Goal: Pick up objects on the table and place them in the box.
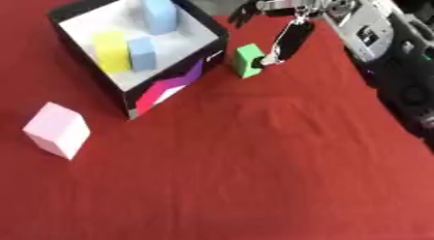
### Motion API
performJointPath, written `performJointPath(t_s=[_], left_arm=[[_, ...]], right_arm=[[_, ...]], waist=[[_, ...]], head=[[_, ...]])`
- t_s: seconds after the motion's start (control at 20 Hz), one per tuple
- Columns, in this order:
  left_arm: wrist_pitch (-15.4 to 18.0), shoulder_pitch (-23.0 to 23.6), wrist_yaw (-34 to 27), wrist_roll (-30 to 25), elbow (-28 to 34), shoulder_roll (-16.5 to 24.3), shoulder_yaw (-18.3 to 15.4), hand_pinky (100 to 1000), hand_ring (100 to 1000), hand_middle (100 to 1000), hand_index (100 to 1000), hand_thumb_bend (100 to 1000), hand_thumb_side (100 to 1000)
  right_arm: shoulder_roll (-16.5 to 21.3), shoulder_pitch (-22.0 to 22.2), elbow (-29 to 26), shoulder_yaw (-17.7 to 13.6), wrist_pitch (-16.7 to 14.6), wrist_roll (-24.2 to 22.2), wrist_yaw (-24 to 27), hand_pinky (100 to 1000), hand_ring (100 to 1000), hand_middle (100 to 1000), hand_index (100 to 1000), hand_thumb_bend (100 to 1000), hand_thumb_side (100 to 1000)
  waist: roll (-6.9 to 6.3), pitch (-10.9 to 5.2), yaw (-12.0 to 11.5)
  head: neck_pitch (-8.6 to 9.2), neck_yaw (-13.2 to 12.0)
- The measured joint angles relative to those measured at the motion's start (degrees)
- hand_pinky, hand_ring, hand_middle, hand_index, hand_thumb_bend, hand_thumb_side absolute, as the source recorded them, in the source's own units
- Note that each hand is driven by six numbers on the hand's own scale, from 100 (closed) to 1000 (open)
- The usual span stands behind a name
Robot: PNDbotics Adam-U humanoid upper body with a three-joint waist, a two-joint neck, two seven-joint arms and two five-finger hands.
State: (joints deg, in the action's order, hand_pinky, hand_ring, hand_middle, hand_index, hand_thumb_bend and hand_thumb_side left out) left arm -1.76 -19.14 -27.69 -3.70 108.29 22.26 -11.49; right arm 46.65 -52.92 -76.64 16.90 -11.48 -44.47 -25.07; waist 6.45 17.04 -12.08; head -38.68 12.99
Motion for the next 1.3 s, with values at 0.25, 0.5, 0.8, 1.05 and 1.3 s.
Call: performJointPath(t_s=[0.25,0.5,0.8,1.05,1.3], left_arm=[[0.0,0.0,0.0,-0.1,-0.2,0.0,0.0,857,734,795,764,236,747],[-0.1,-0.1,0.0,-0.2,-0.3,0.0,0.0,858,735,796,764,235,751],[0.0,-0.5,0.1,-0.5,-0.3,0.0,0.0,858,735,796,764,235,753],[0.0,-1.0,0.3,-0.5,-0.3,0.0,0.0,857,735,797,764,235,753],[0.0,-1.2,0.3,-0.5,-0.3,0.0,0.0,857,735,797,764,235,756]], right_arm=[[0.0,0.0,0.8,0.1,-0.6,0.2,-2.4,975,943,852,951,429,250],[-0.1,0.0,2.0,-0.1,-1.1,1.3,-4.9,972,947,852,948,430,272],[-0.1,-0.6,3.0,-0.3,-1.3,3.1,-7.1,971,948,855,947,432,283],[-0.5,-1.0,3.6,-0.3,-1.6,3.6,-7.9,970,951,857,946,433,303],[-0.5,-1.0,4.0,-0.6,-1.8,3.8,-9.1,969,956,860,949,433,318]], waist=[[0.00,0.34,-0.1],[0.00,0.96,-0.1],[0.04,1.80,-0.4],[0.40,2.33,-1.0],[0.41,2.58,-1.1]], head=[[0.00,-0.1],[0.07,-0.1],[0.60,0.2],[1.29,0.3],[1.59,0.5]])
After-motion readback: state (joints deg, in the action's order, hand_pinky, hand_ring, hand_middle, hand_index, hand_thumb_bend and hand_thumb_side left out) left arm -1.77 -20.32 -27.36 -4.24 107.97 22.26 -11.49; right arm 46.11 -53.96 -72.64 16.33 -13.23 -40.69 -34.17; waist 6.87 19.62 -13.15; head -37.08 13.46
